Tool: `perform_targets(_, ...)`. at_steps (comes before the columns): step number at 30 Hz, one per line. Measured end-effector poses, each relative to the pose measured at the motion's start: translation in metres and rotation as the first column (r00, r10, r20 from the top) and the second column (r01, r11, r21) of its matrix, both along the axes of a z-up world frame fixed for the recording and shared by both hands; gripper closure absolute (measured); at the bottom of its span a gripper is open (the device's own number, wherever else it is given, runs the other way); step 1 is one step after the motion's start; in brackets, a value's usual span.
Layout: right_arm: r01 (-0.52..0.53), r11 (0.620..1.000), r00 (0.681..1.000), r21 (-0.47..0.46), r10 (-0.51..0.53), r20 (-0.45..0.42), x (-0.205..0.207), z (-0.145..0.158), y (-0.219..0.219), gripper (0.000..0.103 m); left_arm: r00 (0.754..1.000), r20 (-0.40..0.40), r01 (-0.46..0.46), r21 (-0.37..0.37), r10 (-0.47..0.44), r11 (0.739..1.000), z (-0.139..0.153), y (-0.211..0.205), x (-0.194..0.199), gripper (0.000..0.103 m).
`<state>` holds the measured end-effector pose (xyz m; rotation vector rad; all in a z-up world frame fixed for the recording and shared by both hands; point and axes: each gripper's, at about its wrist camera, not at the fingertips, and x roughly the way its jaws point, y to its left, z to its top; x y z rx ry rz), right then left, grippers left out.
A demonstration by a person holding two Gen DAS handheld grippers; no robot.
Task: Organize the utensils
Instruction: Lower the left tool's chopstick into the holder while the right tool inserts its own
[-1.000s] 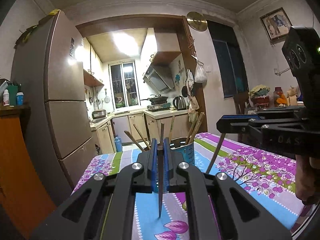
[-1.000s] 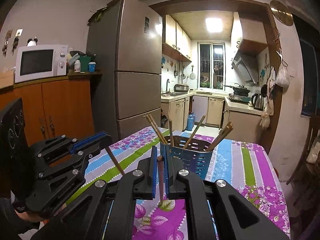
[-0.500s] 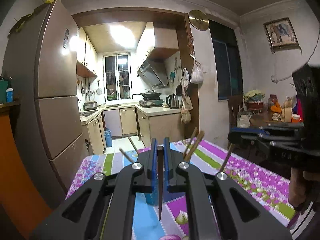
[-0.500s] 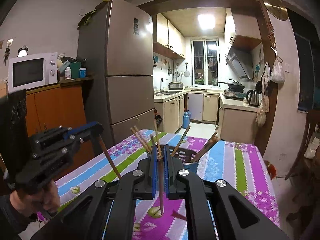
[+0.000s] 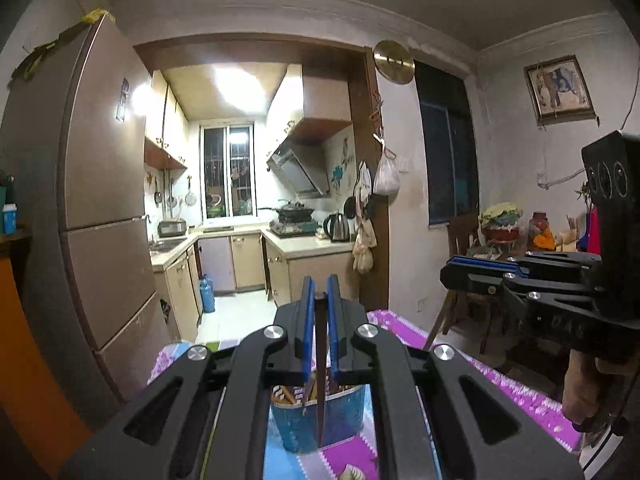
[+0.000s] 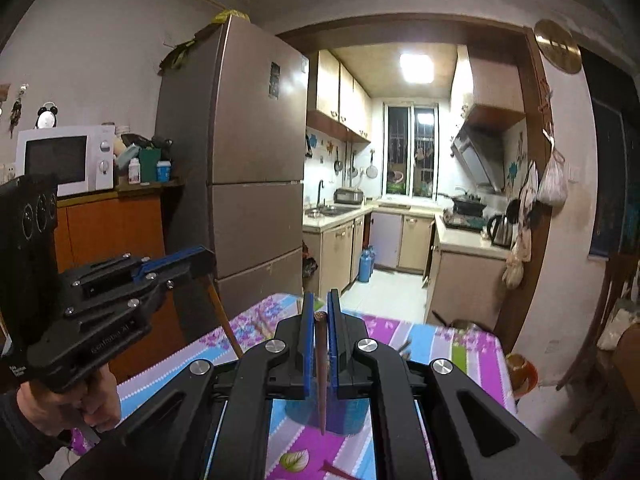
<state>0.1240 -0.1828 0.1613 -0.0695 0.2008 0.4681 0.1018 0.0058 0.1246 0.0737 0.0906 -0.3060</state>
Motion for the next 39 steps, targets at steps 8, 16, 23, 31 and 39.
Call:
perform_targets(8,0.015,1.000,0.997,-0.005,-0.015,0.076,0.016,0.058,-0.002,0.096,0.998,0.063,-0.007,-0.029,0.009,1.000,0.045,-0.003,0.015,0.098)
perform_targets(16,0.033,0.999,0.998,0.001,-0.033,0.049,0.064,0.070,-0.002,0.096,0.995,0.085,-0.037,-0.062,0.042,0.997,0.067,0.001,0.048,0.098)
perform_targets(23,0.033,0.999,0.999,0.008,-0.033,-0.001,0.096,0.046,0.003,0.096,0.999,0.030,-0.042,-0.090,0.045,0.995,0.045,0.009,0.082,0.098)
perform_targets(31,0.020,1.000,0.999,0.000,-0.020,-0.046,0.120,0.021,0.016,0.096,0.999,-0.028,-0.048,-0.074,0.046,0.996,0.013,0.009,0.103,0.098)
perform_targets(39,0.022,1.000,0.996,0.003,-0.021,-0.085,0.135,0.003,0.018,0.096,0.997,-0.064,-0.056,-0.066,0.052,0.996,-0.004,0.011,0.114,0.098)
